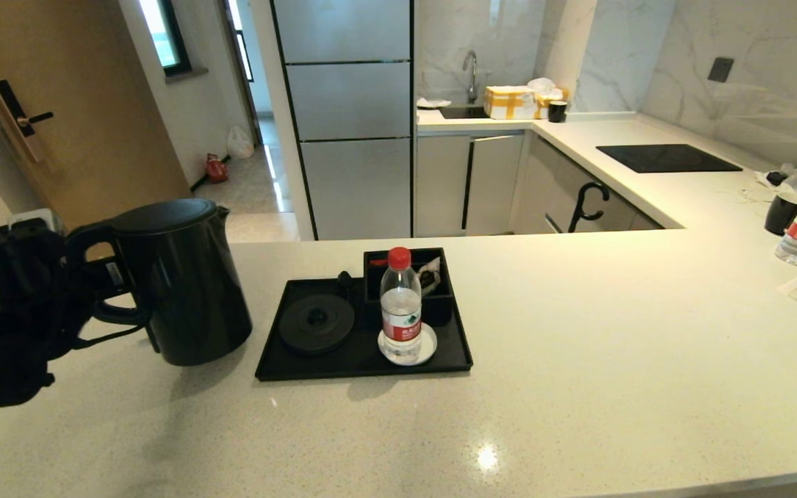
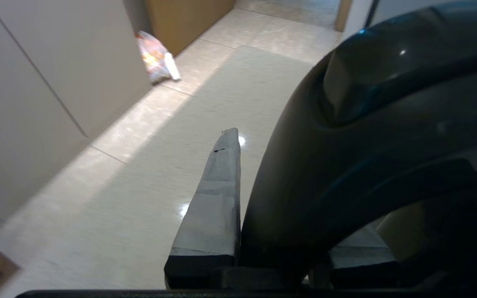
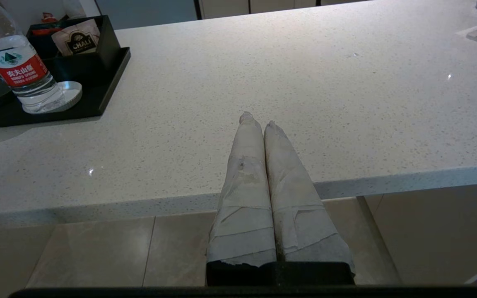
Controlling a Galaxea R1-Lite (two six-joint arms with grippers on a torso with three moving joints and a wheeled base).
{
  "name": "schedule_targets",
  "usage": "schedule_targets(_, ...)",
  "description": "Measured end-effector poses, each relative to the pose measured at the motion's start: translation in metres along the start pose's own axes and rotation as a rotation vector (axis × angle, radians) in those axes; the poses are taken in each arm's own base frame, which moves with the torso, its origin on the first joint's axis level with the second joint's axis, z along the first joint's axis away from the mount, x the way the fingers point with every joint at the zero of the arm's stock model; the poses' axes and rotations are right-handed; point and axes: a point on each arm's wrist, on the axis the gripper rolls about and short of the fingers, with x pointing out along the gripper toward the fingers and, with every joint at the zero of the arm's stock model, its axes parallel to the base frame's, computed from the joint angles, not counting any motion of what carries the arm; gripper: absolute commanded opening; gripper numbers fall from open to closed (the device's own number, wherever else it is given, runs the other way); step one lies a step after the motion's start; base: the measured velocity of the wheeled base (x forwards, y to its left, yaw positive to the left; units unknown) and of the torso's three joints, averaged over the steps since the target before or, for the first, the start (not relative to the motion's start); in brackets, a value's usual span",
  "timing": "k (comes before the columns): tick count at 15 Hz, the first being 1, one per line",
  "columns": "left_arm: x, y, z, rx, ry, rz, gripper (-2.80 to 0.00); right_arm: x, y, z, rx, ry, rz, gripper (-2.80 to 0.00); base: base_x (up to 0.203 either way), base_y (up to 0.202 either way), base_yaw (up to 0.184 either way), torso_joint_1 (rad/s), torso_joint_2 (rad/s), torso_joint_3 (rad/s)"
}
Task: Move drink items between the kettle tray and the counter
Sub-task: Place it on the left
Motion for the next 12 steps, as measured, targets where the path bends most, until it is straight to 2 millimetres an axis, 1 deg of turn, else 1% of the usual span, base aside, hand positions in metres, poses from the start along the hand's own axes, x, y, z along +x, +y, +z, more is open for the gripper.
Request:
schedule_targets(2, 0.009, 0.016, -0.009, 0.068, -0.033, 0.007, -2.80, 0.000, 0.000, 0.000, 0.000, 0.000, 0.000, -2.80, 0.000, 0.000, 0.000, 0.000, 0.00, 0.000)
schedule_targets(5, 0.014, 0.024, -0.020, 0.095, -0.025, 0.010, -2.80, 0.000, 0.000, 0.000, 0.000, 0.000, 0.000, -2.80, 0.000, 0.000, 0.000, 0.000, 0.00, 0.000)
schedule_targets(8, 0.017, 0.039, -0.034, 0.196, -0.045, -0.069, -2.80, 0.000, 0.000, 0.000, 0.000, 0.000, 0.000, -2.80, 0.000, 0.000, 0.000, 0.000, 0.00, 0.000)
schedule_targets(10, 0.020, 0.047, -0.045, 0.204, -0.014, -0.080, -2.80, 0.000, 0.000, 0.000, 0.000, 0.000, 0.000, -2.80, 0.000, 0.000, 0.000, 0.000, 0.00, 0.000)
schedule_targets(12, 0.022, 0.051, -0.051, 0.212, 0.007, -0.080, -2.80, 0.000, 0.000, 0.000, 0.000, 0.000, -0.001, -2.80, 0.000, 0.000, 0.000, 0.000, 0.00, 0.000)
